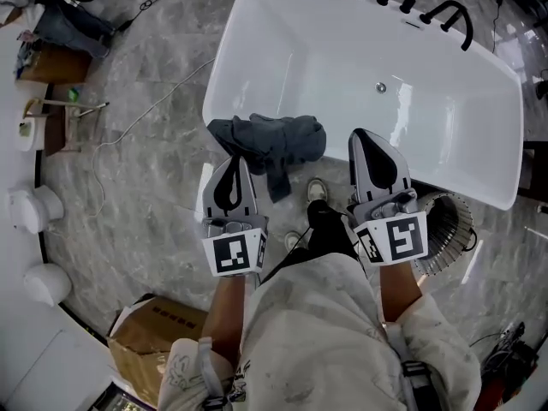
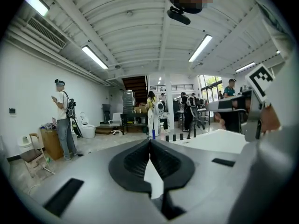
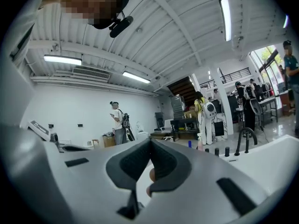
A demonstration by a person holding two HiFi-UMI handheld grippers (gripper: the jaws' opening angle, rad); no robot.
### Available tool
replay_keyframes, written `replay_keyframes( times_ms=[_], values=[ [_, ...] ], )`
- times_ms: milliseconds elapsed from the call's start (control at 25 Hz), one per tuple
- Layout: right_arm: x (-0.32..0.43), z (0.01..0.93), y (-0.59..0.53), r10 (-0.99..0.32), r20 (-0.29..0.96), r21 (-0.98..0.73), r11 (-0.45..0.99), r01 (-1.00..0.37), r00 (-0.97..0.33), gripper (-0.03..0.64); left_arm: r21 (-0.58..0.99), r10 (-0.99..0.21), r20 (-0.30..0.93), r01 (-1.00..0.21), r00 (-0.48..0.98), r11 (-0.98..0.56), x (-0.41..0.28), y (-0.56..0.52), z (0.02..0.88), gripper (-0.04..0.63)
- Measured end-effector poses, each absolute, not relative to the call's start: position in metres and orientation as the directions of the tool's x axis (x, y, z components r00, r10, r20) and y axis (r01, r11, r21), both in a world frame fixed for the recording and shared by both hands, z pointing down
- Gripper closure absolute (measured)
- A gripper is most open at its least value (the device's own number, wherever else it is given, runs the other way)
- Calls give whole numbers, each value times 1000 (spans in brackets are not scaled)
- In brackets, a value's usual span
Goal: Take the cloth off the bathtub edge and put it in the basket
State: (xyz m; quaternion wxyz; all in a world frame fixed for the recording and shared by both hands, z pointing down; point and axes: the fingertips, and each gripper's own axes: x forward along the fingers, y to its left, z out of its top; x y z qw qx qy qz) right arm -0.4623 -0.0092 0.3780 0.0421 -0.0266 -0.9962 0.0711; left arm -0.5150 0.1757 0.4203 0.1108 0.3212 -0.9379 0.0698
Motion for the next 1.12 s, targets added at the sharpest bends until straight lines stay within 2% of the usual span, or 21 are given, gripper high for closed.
replay_keyframes(
  times_ms=[480, 1000, 1120],
  values=[
    [-509, 442, -32, 102, 172, -201, 977, 67, -980, 629, -118, -530, 477, -649, -701, 752, -558, 153, 542, 591],
    [-533, 506, -42, 121, 253, -258, 965, 53, -960, 629, -204, -488, 719, -821, -495, 534, -566, 129, 666, 586],
    [-538, 516, -45, 126, 260, -265, 963, 55, -957, 629, -197, -470, 777, -871, -419, 450, -561, 122, 695, 478]
  ],
)
